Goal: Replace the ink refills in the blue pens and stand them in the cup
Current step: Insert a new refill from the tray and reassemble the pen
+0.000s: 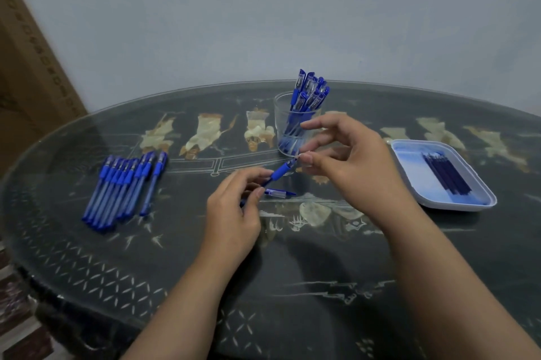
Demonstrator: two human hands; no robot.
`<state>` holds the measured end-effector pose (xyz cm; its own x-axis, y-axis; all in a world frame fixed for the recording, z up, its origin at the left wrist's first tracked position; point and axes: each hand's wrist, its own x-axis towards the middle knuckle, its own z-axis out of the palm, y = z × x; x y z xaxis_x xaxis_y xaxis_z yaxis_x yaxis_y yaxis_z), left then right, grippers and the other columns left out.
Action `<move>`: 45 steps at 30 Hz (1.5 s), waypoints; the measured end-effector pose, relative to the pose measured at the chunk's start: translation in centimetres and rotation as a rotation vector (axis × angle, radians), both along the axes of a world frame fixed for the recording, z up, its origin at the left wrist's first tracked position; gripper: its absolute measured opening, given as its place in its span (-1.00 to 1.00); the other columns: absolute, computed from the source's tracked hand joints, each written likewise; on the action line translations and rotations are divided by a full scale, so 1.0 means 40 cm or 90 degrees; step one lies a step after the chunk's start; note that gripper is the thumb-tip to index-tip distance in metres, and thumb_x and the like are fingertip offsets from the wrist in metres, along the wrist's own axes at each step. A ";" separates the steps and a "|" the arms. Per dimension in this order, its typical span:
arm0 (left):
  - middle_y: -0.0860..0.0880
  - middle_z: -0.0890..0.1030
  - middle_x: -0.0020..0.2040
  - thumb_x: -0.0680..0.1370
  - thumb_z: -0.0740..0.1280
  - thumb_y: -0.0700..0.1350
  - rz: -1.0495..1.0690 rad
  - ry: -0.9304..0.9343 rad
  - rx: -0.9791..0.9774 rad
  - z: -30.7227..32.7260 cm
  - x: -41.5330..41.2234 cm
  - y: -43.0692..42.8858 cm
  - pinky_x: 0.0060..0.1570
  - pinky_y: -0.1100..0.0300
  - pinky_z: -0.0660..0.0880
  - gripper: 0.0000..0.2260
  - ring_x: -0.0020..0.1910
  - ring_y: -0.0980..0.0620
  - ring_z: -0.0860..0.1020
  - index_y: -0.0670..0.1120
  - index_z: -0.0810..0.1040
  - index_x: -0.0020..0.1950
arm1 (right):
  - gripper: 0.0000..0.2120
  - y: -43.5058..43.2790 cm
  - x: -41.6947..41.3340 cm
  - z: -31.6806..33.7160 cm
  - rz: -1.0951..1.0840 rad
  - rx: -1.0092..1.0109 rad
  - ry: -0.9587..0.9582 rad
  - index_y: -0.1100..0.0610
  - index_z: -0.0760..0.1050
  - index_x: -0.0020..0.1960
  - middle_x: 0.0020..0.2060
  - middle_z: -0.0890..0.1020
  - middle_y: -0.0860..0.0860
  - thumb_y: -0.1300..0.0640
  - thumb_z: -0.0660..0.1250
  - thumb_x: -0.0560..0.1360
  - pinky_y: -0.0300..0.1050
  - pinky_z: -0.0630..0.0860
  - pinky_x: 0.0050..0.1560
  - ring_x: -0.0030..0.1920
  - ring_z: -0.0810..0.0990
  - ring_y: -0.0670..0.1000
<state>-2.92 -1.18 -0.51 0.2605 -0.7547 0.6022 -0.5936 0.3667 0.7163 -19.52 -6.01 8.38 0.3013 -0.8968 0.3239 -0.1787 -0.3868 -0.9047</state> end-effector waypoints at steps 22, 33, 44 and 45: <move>0.08 0.62 -0.02 0.49 0.33 -0.43 0.001 0.051 0.032 0.010 0.000 0.008 -0.02 0.48 0.44 -0.64 -0.01 0.24 0.58 0.02 0.58 0.08 | -0.83 -0.014 0.041 -0.059 -0.048 -0.020 0.044 0.03 0.57 -0.09 -0.38 0.56 -0.10 -0.02 0.49 0.42 -0.31 0.47 -0.28 -0.37 0.47 -0.16; 0.09 0.62 -0.02 0.49 0.35 -0.42 -0.002 0.057 0.038 0.008 0.001 0.008 -0.02 0.46 0.45 -0.64 -0.01 0.22 0.59 0.03 0.59 0.08 | -0.90 -0.018 0.041 -0.062 -0.040 -0.042 0.036 -0.03 0.63 -0.02 -0.20 0.63 -0.03 0.06 0.46 0.47 -0.11 0.58 -0.12 -0.19 0.56 -0.04; 0.11 0.63 -0.02 0.49 0.35 -0.43 -0.011 0.044 0.028 0.010 0.000 0.008 -0.02 0.48 0.44 -0.64 -0.01 0.23 0.59 0.02 0.58 0.08 | -0.88 -0.016 0.048 -0.061 -0.048 -0.006 0.027 -0.01 0.58 -0.20 -0.31 0.58 -0.10 0.00 0.50 0.41 -0.18 0.50 -0.21 -0.30 0.49 -0.10; 0.11 0.63 -0.02 0.49 0.35 -0.42 -0.012 0.042 0.029 0.010 0.000 0.009 -0.02 0.48 0.44 -0.65 -0.01 0.24 0.59 0.02 0.58 0.08 | -0.82 -0.016 0.051 -0.063 -0.060 0.002 0.026 0.01 0.55 -0.19 -0.33 0.54 -0.10 -0.06 0.50 0.39 -0.23 0.46 -0.25 -0.33 0.45 -0.13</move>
